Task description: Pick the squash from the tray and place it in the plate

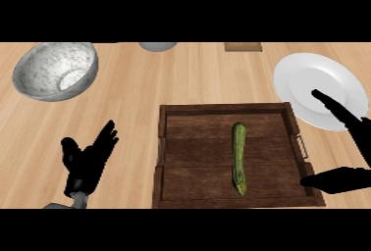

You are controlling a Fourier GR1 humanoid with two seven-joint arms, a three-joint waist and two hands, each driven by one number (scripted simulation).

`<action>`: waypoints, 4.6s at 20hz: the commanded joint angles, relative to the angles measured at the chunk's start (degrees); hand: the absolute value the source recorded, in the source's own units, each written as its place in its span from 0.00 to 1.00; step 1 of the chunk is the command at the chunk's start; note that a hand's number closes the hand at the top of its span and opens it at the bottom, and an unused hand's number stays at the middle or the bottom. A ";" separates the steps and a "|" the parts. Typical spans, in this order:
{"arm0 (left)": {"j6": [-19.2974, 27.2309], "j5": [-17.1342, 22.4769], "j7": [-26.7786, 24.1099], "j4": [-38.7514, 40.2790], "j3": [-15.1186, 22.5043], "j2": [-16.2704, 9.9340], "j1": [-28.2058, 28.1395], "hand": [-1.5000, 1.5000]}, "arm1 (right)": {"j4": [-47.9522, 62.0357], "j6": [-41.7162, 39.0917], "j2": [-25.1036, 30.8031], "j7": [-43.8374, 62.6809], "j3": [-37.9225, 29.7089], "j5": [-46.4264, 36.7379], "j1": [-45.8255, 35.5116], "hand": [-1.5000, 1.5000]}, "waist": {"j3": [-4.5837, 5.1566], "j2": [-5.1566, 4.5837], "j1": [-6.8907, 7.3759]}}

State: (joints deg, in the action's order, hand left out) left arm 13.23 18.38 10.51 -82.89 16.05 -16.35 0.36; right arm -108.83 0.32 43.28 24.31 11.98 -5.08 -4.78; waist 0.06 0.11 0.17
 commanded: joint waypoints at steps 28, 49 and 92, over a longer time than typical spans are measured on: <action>-3.48 -6.95 7.00 -7.23 -4.66 5.25 -3.72 0.50 | 8.76 -10.97 -26.07 17.58 10.79 -29.51 -5.53 0.00 | -0.08 -0.02 0.07; -7.58 -10.42 5.66 0.34 -10.47 8.56 1.70 0.50 | 22.12 -14.16 -30.86 3.43 9.58 -41.43 -6.51 1.00 | -0.06 -0.09 -0.20; -9.63 -12.14 1.87 0.77 -7.86 10.69 0.30 0.50 | 52.53 47.34 -32.15 52.45 -40.26 -106.42 -39.88 1.00 | -0.22 -2.05 3.83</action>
State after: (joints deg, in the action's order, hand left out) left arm 3.21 6.41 13.28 -82.30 7.96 -6.22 2.34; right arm -57.35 37.40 9.36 64.80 -23.99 -107.58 -45.71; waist -0.17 -2.16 4.78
